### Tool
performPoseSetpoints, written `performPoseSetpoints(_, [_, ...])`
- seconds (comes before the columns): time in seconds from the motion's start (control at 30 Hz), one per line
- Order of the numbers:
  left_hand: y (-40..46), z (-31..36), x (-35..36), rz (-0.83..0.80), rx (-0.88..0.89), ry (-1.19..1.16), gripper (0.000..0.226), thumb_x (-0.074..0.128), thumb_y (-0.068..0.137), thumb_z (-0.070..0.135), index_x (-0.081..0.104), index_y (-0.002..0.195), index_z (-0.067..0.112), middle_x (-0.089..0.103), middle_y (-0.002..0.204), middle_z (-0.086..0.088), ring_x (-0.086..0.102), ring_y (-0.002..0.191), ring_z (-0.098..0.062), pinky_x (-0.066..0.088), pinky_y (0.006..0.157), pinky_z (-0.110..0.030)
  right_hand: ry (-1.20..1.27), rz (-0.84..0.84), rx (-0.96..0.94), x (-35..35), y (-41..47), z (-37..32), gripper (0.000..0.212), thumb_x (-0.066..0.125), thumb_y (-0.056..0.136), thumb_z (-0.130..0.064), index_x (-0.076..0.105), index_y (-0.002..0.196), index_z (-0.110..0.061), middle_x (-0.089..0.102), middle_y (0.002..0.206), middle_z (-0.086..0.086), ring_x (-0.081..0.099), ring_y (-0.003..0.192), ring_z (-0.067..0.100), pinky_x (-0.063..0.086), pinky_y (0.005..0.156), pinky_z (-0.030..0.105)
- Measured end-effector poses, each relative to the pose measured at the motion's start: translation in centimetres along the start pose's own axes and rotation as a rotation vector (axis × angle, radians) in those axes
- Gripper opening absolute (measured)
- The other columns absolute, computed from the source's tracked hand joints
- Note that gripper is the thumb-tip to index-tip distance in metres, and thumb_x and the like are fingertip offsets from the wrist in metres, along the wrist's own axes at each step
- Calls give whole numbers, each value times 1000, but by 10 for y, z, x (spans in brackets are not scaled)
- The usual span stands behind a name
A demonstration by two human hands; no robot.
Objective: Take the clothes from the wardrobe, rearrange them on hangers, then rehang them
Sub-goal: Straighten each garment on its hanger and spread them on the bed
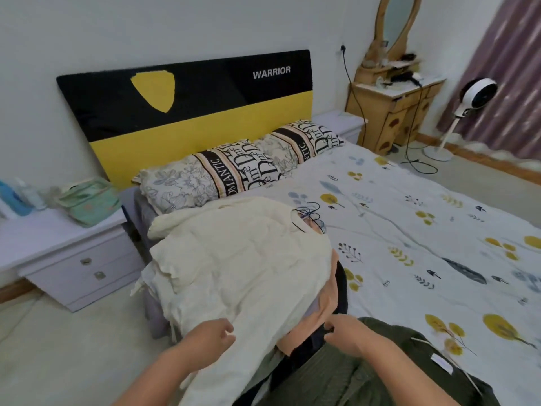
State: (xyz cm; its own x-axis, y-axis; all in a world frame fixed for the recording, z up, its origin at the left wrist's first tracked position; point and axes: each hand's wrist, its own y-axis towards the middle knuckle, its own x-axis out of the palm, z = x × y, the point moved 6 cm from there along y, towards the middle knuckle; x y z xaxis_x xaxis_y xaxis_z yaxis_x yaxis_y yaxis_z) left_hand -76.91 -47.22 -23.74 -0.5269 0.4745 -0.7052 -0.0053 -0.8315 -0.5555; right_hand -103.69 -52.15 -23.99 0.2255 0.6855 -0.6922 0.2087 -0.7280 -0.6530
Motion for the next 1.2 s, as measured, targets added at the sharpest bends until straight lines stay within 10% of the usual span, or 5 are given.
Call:
performPoseSetpoints(0.37, [228, -10, -90, -3, 127, 275, 43, 37, 98, 33, 37, 137, 17, 45, 138, -6, 45, 125, -21, 33, 100, -25, 174, 252, 267, -58, 183, -26, 37, 38, 97, -29, 42, 132, -18, 57, 117, 1, 55, 98, 15, 43, 83, 26])
performPoseSetpoints(0.83, [432, -55, -13, -65, 111, 510, 81, 26, 91, 62, -20, 146, 23, -25, 154, -9, -20, 142, -28, -5, 113, -54, 274, 644, 602, -102, 368, 50, 67, 43, 96, -36, 14, 147, -4, 23, 152, 18, 24, 139, 34, 27, 108, 48])
performPoseSetpoints(1.03, [452, -69, 9, -148, 82, 516, 83, 27, 90, 64, -22, 144, 24, -33, 150, -8, -27, 140, -29, -9, 111, -56, 325, 582, 691, -104, 406, 70, 62, 64, 81, -44, 46, 126, -6, 53, 122, 20, 49, 115, 37, 45, 93, 43])
performPoseSetpoints(1.2, [452, -67, 7, -198, 69, 519, 83, 29, 90, 63, -20, 145, 25, -33, 151, -7, -27, 140, -29, -8, 112, -55, 244, 658, 635, -114, 400, 54, 29, 51, 86, -12, 51, 114, -3, 51, 115, 22, 48, 108, 38, 44, 86, 42])
